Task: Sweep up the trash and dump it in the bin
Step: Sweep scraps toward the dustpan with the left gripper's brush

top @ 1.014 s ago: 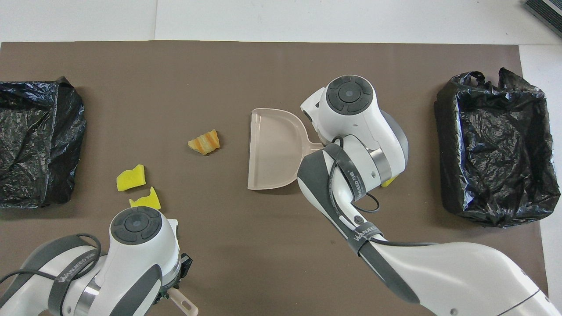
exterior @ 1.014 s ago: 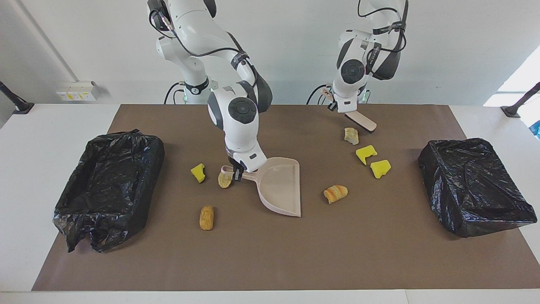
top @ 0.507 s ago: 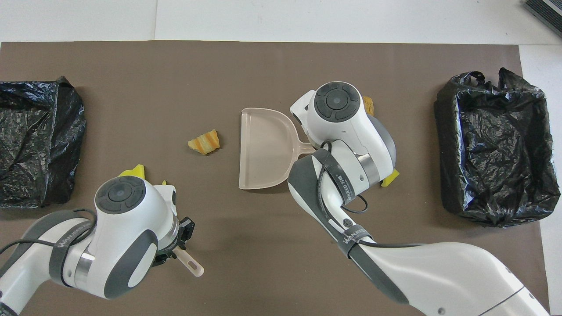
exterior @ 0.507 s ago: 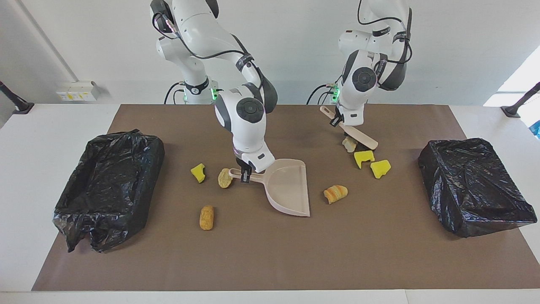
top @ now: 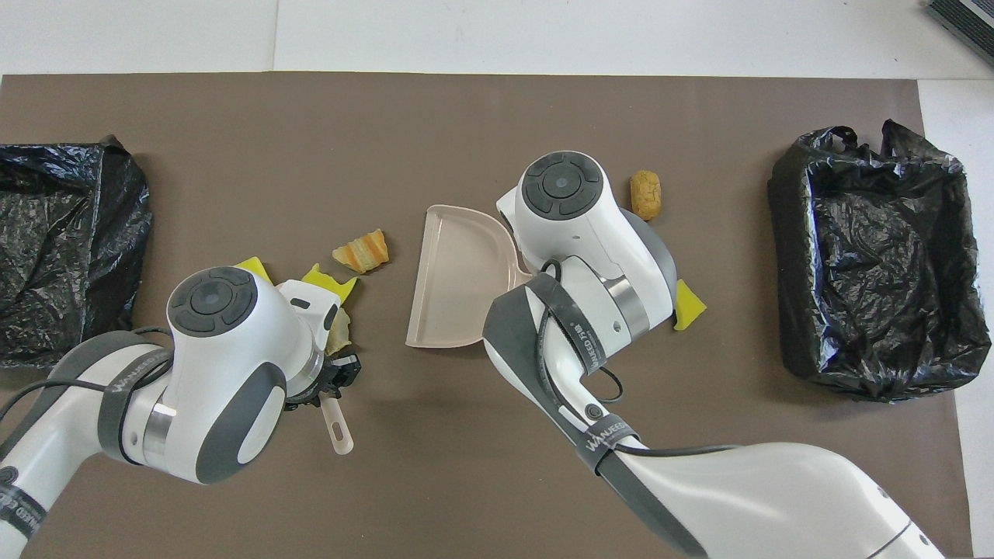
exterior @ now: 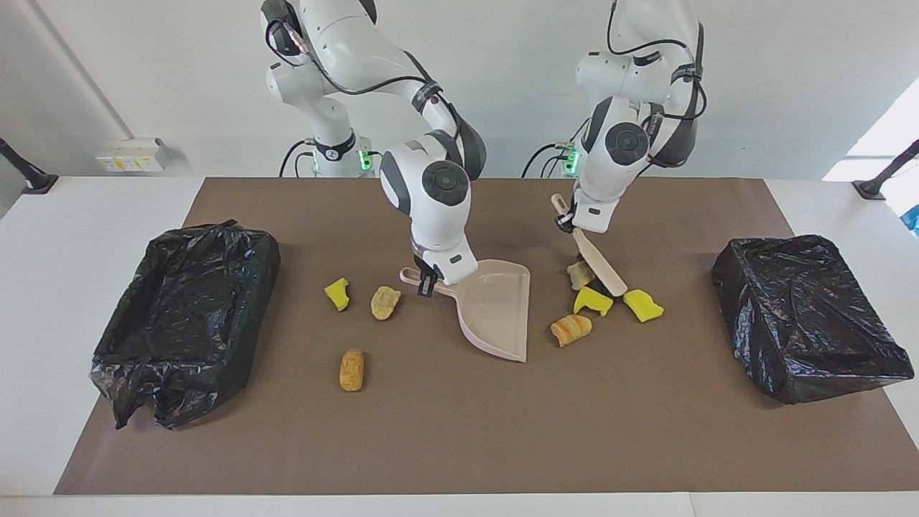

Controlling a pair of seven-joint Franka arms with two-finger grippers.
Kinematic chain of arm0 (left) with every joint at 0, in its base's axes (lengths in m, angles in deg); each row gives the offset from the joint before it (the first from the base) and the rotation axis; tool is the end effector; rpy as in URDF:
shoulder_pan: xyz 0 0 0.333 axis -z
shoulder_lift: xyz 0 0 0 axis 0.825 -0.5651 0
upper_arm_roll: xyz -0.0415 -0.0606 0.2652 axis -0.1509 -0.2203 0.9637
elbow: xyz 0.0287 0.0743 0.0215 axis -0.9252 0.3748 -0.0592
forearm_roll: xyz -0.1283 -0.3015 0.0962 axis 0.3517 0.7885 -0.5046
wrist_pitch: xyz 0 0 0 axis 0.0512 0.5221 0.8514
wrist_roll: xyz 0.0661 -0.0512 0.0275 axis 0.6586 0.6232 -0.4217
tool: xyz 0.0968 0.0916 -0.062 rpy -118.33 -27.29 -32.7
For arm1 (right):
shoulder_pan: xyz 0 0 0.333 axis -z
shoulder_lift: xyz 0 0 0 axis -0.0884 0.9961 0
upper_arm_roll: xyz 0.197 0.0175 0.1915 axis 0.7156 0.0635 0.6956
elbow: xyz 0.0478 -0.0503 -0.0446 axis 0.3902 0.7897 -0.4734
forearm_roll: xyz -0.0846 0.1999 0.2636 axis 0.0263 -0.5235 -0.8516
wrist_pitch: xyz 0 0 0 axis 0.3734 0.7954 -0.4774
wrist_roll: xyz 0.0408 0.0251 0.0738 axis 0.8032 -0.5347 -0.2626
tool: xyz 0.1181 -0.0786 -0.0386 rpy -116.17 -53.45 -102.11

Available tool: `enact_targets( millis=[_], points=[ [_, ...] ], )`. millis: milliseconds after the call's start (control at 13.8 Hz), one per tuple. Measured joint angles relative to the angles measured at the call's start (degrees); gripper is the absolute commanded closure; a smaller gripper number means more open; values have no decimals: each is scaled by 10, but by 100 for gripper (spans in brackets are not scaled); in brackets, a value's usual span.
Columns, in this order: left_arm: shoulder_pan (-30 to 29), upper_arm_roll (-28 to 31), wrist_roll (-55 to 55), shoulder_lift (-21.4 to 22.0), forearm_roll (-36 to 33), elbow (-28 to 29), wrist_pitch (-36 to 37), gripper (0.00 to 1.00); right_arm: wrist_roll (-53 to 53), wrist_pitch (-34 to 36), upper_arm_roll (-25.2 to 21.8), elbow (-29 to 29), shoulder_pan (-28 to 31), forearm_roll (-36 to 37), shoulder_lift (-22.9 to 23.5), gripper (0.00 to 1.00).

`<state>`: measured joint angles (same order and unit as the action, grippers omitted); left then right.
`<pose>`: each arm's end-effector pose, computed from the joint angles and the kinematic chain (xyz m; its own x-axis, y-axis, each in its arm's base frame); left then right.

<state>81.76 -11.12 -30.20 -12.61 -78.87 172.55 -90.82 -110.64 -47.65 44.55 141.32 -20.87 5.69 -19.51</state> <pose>0.3945 -0.1906 0.3253 0.9181 0.3206 -0.2331 0.3069 -0.9471 -0.0937 0.5253 0.2799 0.3185 0.1997 0.9695 -0.1418 0.9735 -0.2127 -0.0836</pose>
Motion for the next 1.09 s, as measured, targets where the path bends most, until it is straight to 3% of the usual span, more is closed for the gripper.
enact_targets(
  millis=[434, 1086],
  points=[
    [7, -10, 132, -17, 0, -18, -56, 100, 0, 0, 0, 0, 1, 0, 0, 100],
    [162, -24, 98, -19, 2, -56, -57, 100, 0, 2, 0, 5, 8, -2, 1, 100]
  ],
)
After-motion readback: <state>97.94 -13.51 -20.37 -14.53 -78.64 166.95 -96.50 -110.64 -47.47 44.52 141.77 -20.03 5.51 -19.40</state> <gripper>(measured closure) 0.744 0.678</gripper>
